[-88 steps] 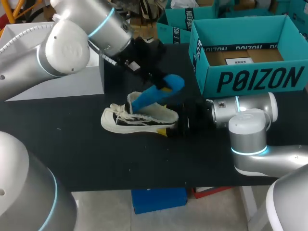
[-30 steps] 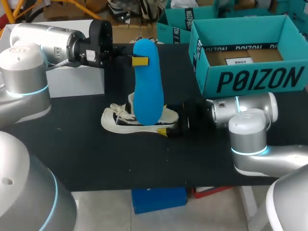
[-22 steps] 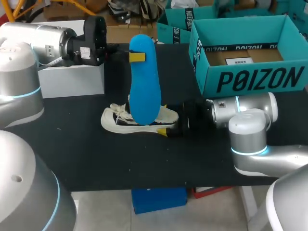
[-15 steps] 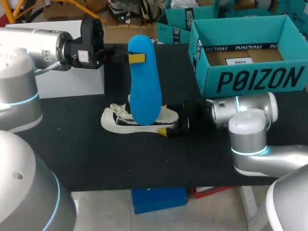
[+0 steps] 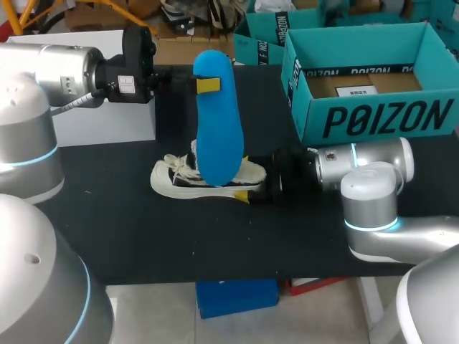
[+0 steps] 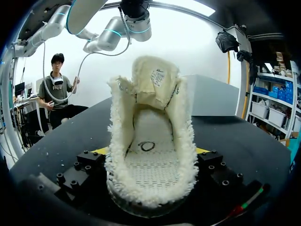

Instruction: Take the shoe out of the shoebox, open the shoe tongue, remove and reinsert the insole, then place the shoe into the shoebox

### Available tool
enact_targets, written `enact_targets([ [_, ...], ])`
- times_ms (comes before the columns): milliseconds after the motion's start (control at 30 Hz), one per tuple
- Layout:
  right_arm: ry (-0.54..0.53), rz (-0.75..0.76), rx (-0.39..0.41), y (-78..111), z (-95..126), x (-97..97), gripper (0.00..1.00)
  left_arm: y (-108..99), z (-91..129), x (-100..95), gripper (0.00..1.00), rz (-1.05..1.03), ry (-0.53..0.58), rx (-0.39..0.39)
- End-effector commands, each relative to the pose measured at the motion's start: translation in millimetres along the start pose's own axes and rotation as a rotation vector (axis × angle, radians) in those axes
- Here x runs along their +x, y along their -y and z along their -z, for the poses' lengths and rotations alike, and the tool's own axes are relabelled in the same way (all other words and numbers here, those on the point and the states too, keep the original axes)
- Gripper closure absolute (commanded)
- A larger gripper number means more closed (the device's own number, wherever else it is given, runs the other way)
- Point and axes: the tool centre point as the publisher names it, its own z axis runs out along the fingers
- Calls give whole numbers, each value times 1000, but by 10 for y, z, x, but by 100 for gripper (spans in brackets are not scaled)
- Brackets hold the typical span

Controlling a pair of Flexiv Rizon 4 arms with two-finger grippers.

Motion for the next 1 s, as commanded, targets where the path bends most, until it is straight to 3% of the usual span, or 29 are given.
enact_targets([
  [33, 1, -1, -1, 90, -21, -7, 100, -7, -3, 37, 100, 0, 32, 0],
  [100, 1, -1, -1, 90, -21, -7, 100, -7, -3, 37, 100, 0, 32, 0],
  [133, -1, -4, 9, 83, -4, -13, 75, -7, -3, 37, 100, 0, 32, 0],
  [167, -2, -8, 23, 77, 19, -23, 4, -7, -3, 37, 100, 0, 32, 0],
  [200, 0, -7, 37, 71, 45, -35, 0, -7, -3, 37, 100, 0, 32, 0],
  [733, -14, -22, 336, -144, 466, -141, 0, -7, -3, 37, 100, 0, 32, 0],
  [1000, -71, -39, 600, -337, 624, -160, 0, -7, -3, 37, 100, 0, 32, 0],
])
